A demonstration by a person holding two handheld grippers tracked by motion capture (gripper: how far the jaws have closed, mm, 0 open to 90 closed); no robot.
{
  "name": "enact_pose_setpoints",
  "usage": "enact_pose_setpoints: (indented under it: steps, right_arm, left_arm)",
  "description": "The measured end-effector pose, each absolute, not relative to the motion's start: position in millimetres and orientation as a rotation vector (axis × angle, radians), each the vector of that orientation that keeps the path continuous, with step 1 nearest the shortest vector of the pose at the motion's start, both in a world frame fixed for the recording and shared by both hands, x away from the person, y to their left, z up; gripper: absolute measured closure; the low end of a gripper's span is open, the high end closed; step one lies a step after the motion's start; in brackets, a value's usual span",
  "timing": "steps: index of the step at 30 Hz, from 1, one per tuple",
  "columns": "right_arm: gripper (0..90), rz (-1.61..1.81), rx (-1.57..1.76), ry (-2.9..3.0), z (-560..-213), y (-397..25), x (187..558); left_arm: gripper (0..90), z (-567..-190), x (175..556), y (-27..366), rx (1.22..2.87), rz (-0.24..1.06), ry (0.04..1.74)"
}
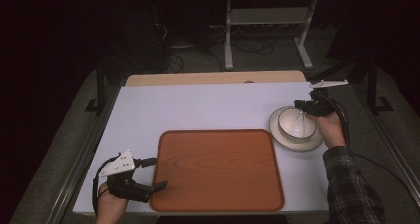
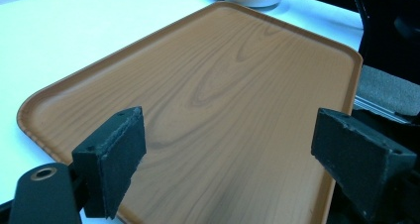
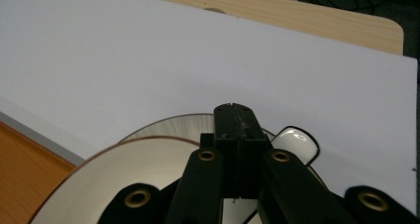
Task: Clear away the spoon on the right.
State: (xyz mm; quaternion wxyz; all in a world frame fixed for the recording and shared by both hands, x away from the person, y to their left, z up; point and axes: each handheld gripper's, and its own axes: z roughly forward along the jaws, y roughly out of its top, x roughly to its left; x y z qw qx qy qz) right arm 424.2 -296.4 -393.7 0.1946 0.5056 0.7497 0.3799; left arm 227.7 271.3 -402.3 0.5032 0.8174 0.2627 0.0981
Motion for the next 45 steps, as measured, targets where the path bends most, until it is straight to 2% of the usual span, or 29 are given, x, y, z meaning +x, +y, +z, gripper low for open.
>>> enact_pose_setpoints:
  steps: [31,45]
  right_arm:
    - [89.2,1.036,1.481,2.043,-395.9,-339.5,389.2]
    - [89.2,1.034,1.463,2.021,-396.6,-345.7,365.6]
  left_arm:
    - [13.3,-402.5,227.9,271.0,1.973,0.237,0.638]
    - [13.3,-402.8,228.1,270.5,1.975,0.236,0.642]
